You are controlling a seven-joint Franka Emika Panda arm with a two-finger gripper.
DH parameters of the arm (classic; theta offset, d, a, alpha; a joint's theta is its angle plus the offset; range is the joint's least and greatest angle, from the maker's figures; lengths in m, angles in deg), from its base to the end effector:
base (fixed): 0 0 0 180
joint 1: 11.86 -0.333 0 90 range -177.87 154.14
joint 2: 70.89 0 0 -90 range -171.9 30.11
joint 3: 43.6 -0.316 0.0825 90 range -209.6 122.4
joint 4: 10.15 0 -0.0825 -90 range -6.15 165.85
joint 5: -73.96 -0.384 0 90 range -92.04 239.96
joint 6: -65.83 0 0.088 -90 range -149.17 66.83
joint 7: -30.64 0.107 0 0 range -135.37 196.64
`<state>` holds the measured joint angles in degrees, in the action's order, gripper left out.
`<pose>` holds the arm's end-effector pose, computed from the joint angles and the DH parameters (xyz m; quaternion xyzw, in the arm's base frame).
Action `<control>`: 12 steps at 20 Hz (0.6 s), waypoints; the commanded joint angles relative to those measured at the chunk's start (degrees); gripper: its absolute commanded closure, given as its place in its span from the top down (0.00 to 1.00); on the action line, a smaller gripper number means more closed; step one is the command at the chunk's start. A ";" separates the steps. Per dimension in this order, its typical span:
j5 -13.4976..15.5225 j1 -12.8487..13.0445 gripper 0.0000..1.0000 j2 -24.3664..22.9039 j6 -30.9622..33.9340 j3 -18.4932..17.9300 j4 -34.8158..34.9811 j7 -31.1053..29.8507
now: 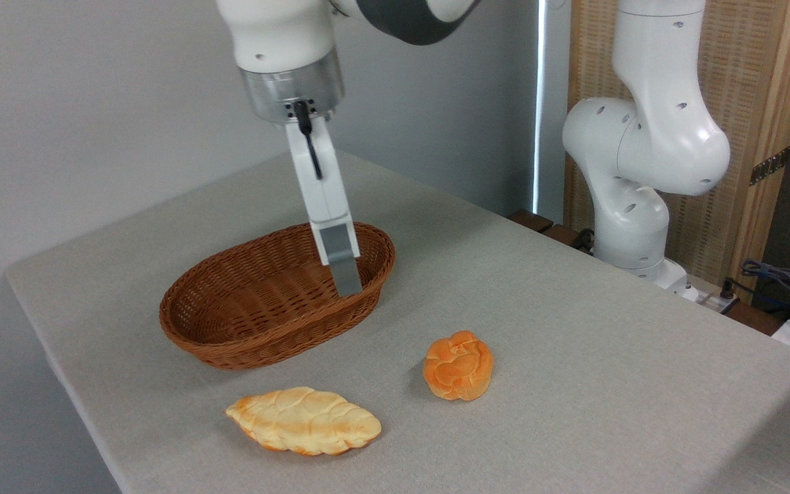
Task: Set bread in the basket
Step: 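Move the open gripper from above the basket toward the orange bun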
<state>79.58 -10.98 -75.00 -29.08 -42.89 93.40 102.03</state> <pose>0.5308 -0.0246 0.5593 0.8060 -0.5886 -0.0048 0.0621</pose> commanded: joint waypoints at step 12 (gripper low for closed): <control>-7.38 0.08 1.00 -7.59 -18.65 -1.14 24.94 9.73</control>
<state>73.89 -11.08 -83.28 -46.41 -43.51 117.30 110.48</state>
